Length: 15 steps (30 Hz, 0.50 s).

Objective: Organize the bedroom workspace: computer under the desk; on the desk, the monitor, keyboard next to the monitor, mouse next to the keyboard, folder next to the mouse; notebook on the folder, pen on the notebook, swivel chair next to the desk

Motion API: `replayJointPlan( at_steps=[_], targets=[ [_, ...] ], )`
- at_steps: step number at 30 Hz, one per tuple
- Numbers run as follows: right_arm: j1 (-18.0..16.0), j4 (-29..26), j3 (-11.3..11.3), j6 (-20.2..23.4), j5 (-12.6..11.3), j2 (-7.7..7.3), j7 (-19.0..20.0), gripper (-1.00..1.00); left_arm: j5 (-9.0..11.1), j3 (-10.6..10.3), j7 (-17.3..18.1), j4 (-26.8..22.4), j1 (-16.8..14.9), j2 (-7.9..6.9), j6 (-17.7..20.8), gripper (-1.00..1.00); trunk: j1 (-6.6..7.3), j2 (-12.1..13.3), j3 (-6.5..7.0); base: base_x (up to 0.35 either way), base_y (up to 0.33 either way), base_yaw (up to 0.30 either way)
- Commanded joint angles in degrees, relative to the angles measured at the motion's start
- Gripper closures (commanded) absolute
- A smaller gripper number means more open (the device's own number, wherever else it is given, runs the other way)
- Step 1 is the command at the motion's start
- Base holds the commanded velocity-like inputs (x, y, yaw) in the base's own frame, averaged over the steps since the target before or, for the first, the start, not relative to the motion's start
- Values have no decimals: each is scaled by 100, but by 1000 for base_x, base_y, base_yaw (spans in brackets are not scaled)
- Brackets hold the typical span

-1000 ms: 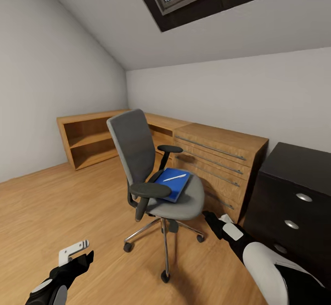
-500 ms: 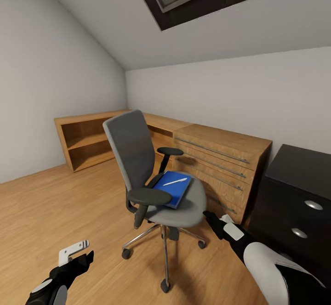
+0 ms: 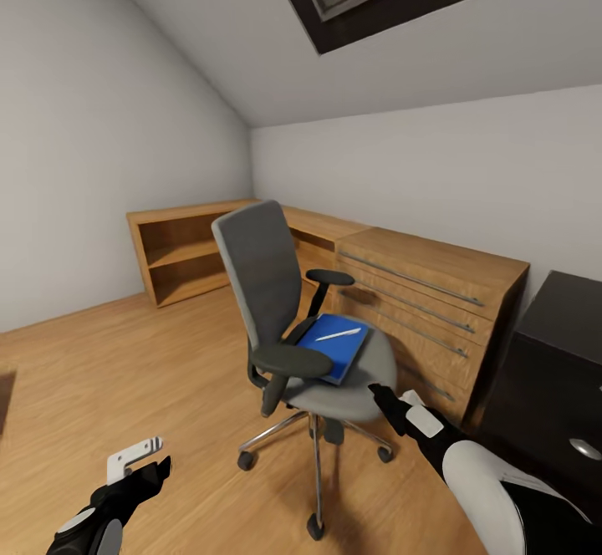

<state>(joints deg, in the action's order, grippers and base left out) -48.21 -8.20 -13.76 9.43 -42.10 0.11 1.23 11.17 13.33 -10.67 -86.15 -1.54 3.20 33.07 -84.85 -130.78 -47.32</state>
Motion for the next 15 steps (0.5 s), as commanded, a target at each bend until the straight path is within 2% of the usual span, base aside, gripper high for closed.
replayJointPlan(
  at_steps=[1, 5, 15],
  targets=[
    [0, -6, -45, 24, 12, 2, 10, -100, 61, 3, -41, -7, -4, 4, 24, -100, -1, -2, -6, 235, 0, 245],
    [-3, -6, -41, 24, 10, 6, 10, -100, 61, 3, -40, -7, -4, 5, 23, -100, -1, -2, -6, 135, 0, 230],
    [-3, 2, -39, 23, 17, 29, 9, -100, 61, 6, -49, -7, -4, 2, 24, -100, -1, -2, -6, 11, 0, 205]
  ],
)
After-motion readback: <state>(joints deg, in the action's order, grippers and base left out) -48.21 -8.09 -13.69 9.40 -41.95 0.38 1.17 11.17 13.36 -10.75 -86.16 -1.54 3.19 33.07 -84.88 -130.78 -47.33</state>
